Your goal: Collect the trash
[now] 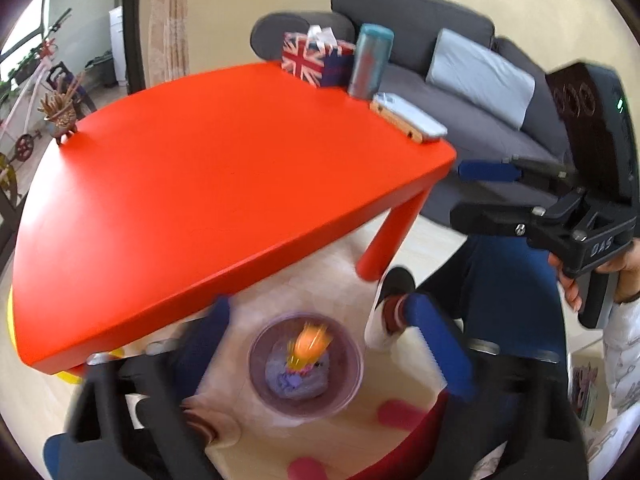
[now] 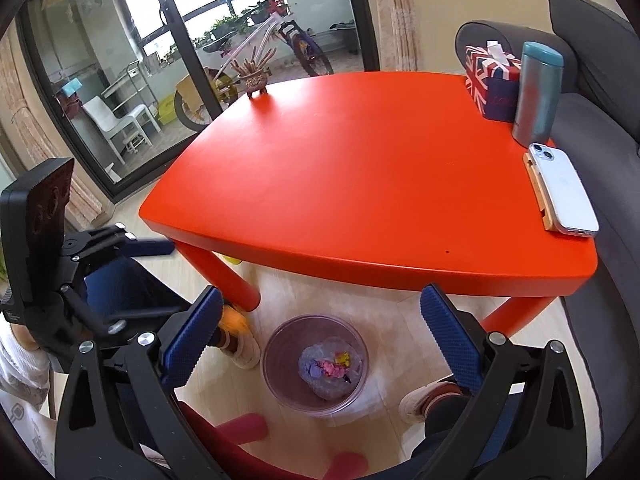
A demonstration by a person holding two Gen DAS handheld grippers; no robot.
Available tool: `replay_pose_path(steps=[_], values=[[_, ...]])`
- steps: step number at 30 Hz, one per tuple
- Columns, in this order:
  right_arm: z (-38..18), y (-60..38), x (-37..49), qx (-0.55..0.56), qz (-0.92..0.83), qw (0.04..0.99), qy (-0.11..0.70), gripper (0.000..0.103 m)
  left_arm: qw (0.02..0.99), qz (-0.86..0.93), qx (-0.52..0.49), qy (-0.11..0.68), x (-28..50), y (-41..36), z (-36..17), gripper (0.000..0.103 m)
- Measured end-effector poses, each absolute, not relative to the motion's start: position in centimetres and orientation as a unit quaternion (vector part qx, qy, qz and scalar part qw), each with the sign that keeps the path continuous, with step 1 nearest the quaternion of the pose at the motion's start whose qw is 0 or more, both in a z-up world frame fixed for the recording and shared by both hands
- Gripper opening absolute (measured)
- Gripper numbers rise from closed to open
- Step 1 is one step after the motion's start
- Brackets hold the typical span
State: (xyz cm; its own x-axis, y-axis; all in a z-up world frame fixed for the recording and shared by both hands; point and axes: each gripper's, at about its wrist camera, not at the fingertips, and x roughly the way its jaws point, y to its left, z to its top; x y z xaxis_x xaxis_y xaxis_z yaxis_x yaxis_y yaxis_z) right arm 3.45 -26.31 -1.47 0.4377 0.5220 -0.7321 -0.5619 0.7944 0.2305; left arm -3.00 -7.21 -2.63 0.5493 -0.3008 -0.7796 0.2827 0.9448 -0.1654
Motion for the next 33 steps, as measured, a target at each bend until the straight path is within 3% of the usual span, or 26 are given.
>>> replay_pose_path(steps=[19, 33], values=[[-1.1, -25.3, 3.8, -0.027, 0.327, 0.847, 0.418, 0.098, 0.888, -0.125, -0.025, 0.441, -2.8, -5.1, -2.2, 0.095], [2.1, -23.5, 7.9, -0.038, 0.317, 0.869, 0.378, 0.1, 0.916, -0.077, -0.04, 0.391, 0.0, -0.6, 1.2, 0.096]])
